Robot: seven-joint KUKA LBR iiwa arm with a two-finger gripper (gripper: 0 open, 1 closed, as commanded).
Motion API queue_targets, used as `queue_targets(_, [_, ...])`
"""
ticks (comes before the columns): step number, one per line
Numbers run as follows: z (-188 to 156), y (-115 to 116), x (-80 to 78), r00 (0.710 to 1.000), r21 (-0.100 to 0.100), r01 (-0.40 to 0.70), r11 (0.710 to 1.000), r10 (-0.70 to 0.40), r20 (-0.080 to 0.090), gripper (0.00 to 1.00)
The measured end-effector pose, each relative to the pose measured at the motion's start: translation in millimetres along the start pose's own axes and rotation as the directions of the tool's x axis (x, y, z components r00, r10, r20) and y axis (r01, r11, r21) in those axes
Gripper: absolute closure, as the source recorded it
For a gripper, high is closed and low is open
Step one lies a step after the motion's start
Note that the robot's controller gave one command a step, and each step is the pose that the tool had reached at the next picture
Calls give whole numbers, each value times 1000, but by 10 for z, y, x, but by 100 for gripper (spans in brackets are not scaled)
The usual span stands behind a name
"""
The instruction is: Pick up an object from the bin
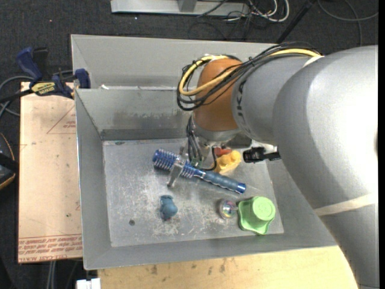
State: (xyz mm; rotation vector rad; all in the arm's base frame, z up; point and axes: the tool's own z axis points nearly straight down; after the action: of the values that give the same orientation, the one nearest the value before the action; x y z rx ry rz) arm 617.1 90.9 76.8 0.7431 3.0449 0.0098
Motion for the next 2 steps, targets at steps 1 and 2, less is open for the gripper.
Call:
queue_targets(1, [-29, 19, -15, 1000, 3, 3, 1000, -3, 0, 0])
queue_targets(2, [-46, 32, -23, 1000, 0, 4, 1000, -4, 3, 100])
